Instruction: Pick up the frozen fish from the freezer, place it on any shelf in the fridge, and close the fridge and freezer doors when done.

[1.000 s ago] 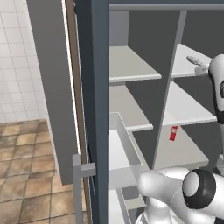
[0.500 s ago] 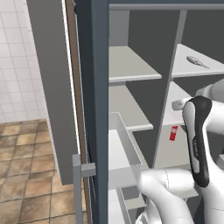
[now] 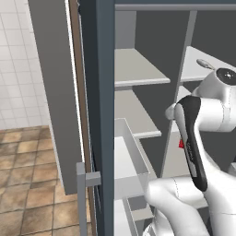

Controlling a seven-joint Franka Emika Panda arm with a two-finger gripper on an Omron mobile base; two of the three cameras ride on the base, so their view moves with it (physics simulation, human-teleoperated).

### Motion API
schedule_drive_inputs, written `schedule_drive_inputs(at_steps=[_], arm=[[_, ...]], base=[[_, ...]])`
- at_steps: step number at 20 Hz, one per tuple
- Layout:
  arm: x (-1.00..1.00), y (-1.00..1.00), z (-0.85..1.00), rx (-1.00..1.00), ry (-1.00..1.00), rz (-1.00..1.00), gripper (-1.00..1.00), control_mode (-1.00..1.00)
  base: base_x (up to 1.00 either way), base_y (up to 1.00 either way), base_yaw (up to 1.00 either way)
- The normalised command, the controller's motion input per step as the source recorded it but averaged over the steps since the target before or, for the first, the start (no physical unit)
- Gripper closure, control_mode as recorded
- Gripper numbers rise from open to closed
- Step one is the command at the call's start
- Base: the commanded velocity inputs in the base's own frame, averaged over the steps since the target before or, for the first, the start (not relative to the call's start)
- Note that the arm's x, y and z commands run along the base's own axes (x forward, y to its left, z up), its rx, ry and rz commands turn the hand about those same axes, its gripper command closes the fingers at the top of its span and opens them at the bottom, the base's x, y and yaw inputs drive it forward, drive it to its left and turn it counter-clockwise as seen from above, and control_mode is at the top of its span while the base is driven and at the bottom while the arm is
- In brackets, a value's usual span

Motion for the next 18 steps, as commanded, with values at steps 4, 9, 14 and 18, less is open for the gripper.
schedule_drive_inputs(at_steps=[4, 9, 14, 18], arm=[[-0.05, -0.32, -0.04, 0.00, 0.00, 0.00, -1.00, -1.00], [0.00, 0.00, 0.00, 0.00, 0.00, 0.00, -1.00, 1.00], [0.00, 0.00, 0.00, 0.00, 0.00, 0.00, -1.00, 1.00], [0.00, 0.00, 0.00, 0.00, 0.00, 0.00, -1.00, 1.00]], base=[[0.00, 0.00, 0.00], [-0.04, -0.51, 0.00], [-0.07, -0.31, 0.00], [-0.53, 0.00, 0.00]])
